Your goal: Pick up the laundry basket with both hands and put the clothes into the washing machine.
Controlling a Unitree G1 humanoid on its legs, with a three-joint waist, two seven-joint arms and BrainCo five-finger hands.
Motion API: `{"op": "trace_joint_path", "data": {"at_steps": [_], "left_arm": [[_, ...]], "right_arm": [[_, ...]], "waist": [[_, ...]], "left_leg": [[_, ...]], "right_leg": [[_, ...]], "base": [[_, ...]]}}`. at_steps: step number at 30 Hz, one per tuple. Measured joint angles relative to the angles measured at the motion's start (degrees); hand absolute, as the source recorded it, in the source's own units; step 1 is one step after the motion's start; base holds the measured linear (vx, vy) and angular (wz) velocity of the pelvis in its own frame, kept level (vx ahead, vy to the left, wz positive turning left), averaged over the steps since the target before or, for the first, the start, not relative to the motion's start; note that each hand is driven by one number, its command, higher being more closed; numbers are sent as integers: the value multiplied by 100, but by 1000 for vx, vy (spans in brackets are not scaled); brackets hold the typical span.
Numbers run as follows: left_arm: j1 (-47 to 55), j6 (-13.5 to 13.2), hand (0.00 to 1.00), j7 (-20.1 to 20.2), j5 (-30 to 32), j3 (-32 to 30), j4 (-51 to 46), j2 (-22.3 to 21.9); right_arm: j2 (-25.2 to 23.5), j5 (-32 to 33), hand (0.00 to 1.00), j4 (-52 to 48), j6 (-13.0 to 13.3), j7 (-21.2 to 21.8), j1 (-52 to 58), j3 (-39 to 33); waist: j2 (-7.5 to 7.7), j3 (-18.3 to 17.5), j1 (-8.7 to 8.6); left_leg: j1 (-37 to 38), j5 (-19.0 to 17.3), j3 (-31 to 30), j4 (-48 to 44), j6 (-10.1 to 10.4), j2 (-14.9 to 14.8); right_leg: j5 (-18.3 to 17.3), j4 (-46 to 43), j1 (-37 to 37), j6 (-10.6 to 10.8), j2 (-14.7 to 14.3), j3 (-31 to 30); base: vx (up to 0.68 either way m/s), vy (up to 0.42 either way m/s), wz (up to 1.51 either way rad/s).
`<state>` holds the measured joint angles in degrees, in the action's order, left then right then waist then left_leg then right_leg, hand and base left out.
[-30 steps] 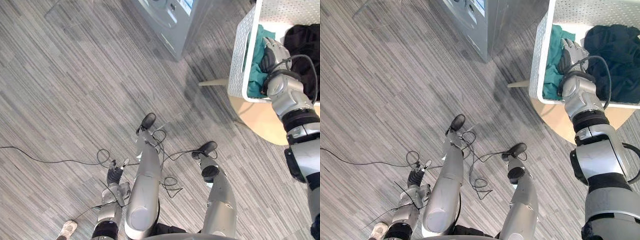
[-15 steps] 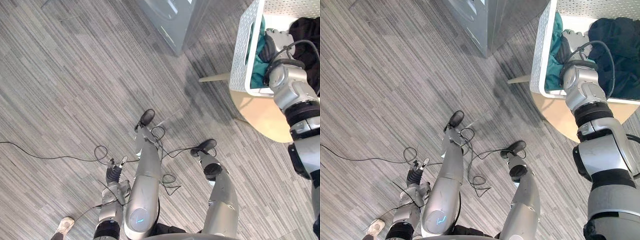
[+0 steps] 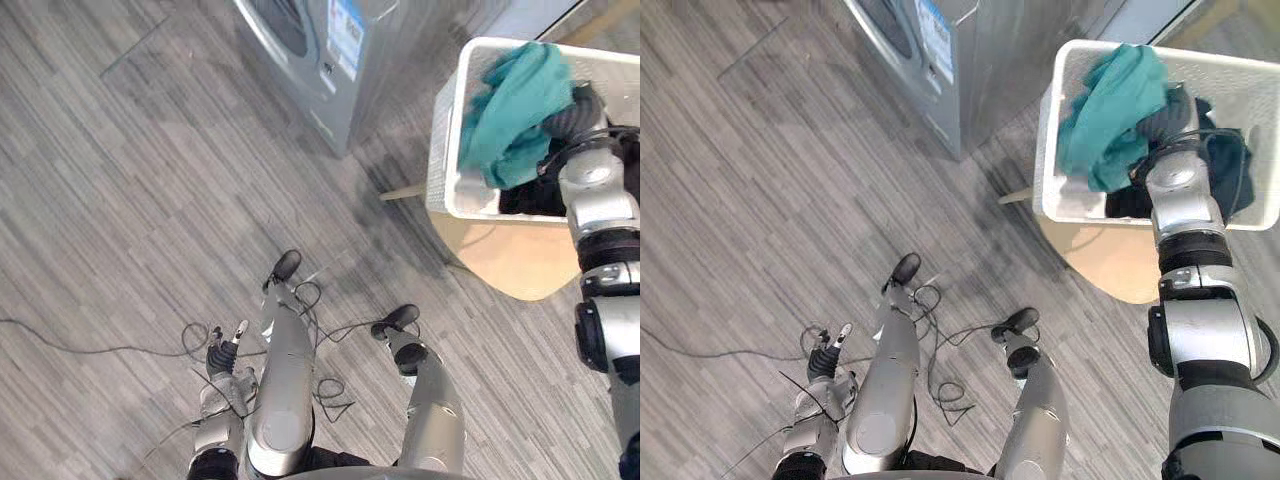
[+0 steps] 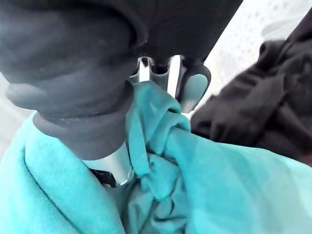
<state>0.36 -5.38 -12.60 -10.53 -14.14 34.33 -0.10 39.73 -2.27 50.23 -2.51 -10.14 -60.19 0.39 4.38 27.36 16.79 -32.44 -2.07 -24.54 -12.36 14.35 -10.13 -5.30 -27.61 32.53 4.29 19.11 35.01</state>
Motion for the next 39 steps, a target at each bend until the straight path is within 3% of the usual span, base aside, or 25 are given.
{"op": "trace_joint_path", "data": {"at_steps": [7, 12, 14, 17, 18, 25, 29, 32, 34, 37, 39], "left_arm": [[81, 0, 0, 7, -22, -38, 337, 169], [199, 7, 0, 8, -544, -394, 617, 148], [356, 7, 0, 7, -822, -537, 556, 154], [835, 5, 0, -10, -1267, -864, -338, 147], [1042, -11, 0, -21, -1366, -1132, -1040, 154], [1060, -316, 0, -487, -1352, -2034, -2744, 391], [858, -401, 0, -720, -1088, -1846, -3759, 377], [599, -422, 0, -814, -562, -1286, -4644, 487], [314, -492, 0, -872, -313, -835, -4856, 670], [-215, -643, 0, -862, 25, -255, -5011, 883], [-448, -659, 0, -818, 44, 120, -5005, 951]], "right_arm": [[4, 847, 100, -445, 87, -241, 226, -992], [-56, 1362, 100, -917, 293, -400, 587, -1352], [-115, 1419, 100, -1026, 393, -480, 843, -1507], [-119, 1570, 100, -1414, 580, -598, 1292, -1671], [-117, 1569, 100, -1613, 625, -618, 1503, -1767], [-413, 1569, 100, -2569, 761, -594, 2086, -1789], [-886, 1577, 100, -2950, 888, -590, 2112, -1787], [-1401, 1623, 100, -3179, 931, -580, 2115, -1566], [-1624, 1636, 100, -3331, 941, -571, 2119, -1369], [-1975, 1793, 100, -3773, 1038, -353, 2125, -972], [-2135, 1823, 100, -3927, 1097, -280, 2127, -794]], "waist": [[129, -126, -169], [120, -702, -213], [109, -1046, -316], [49, -1466, -382], [-7, -1618, -425], [-269, -2152, -530], [-352, -2271, -600], [-417, -2327, -689], [-482, -2379, -721], [-610, -2460, -942], [-654, -2487, -984]], "left_leg": [[735, 7, 307, 193, -10, -77], [1259, 22, 591, 358, -37, -156], [1443, 35, 627, 504, -72, -183], [1760, -92, 810, 647, -322, -158], [1855, -149, 871, 648, -413, -128], [2286, -200, 1318, 745, -493, 41], [2506, -237, 1559, 779, -505, 72], [2770, -334, 1883, 794, -504, 44], [2884, -404, 2044, 760, -500, 33], [2998, -457, 2234, 741, -480, -3], [3113, -503, 2382, 743, -470, -54]], "right_leg": [[14, 147, -523, 27, -48, -170], [51, 436, -865, 123, -244, -405], [54, 578, -1015, 170, -308, -443], [138, 880, -1276, 310, -399, -548], [294, 1172, -1458, 363, -446, -562], [1195, 2598, -2167, 495, -628, -905], [1456, 3006, -2356, 442, -703, -1201], [1594, 3186, -2465, 388, -776, -1502], [1600, 3219, -2488, 385, -804, -1650], [1621, 3315, -2518, 374, -871, -1849], [1682, 3315, -2520, 347, -929, -1991]], "base": [[79, -22, -12], [43, -5, -24], [55, 5, -7], [41, 40, -16], [22, 66, -16], [17, 83, -23], [4, 44, -28], [-14, 32, -50], [-18, 21, -41], [-2, 4, -28], [15, 2, -47]]}}
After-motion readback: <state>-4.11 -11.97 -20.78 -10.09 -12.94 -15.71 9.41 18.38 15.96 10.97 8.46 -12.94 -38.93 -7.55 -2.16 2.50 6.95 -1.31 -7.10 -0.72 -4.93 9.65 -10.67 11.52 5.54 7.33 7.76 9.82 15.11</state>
